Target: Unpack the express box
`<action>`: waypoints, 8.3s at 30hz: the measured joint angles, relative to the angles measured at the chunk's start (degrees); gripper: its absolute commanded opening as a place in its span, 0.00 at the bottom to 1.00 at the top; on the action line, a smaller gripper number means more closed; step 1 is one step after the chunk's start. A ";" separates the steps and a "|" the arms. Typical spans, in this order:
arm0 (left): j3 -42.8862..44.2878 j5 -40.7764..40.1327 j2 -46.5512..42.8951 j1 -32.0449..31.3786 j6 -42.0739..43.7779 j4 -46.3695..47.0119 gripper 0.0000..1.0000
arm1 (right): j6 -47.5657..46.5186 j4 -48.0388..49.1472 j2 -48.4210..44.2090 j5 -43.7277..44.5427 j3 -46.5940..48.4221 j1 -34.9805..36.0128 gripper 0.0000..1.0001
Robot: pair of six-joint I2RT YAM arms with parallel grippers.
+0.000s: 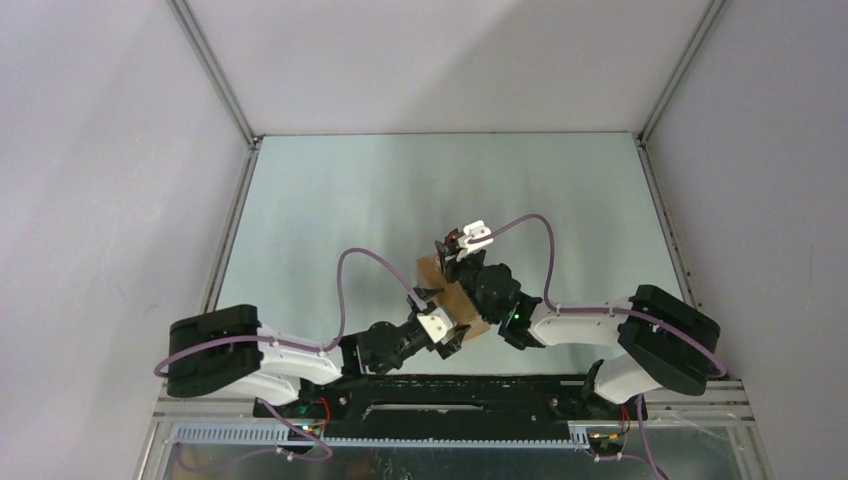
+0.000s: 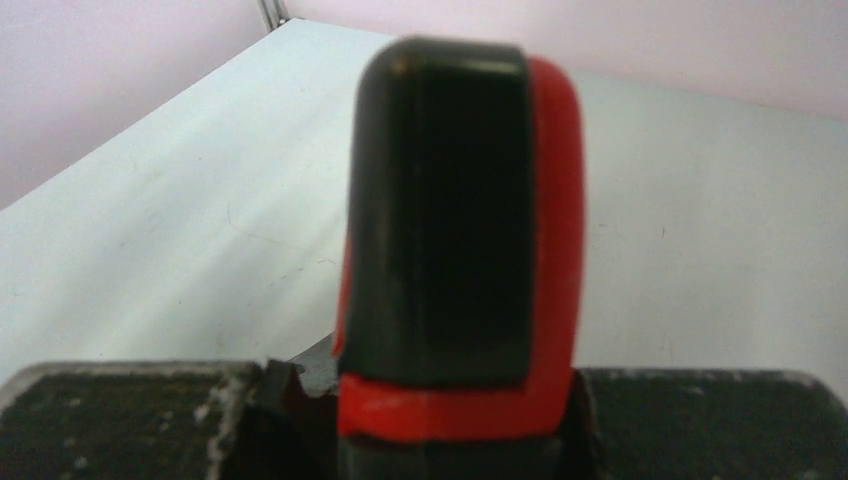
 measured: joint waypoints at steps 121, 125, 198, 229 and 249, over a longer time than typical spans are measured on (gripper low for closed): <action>4.98 -9.68 -4.44 2.89 -19.02 -17.66 0.99 | 10.36 -37.75 -12.35 0.61 5.92 2.49 0.00; 5.07 -13.29 -4.85 5.11 -20.68 -19.02 0.99 | 11.26 -39.71 -12.28 -0.37 5.99 3.21 0.00; 22.10 13.81 -5.66 39.43 -69.13 -53.77 1.00 | 11.61 -35.23 -8.57 -4.07 7.06 2.60 0.00; 45.62 13.00 8.33 40.35 -75.67 -87.84 0.77 | 9.66 -34.93 -8.52 -2.64 7.06 5.25 0.00; 51.58 13.75 11.54 39.23 -78.36 -96.30 0.55 | 8.79 -34.56 -8.17 -1.88 7.06 6.08 0.00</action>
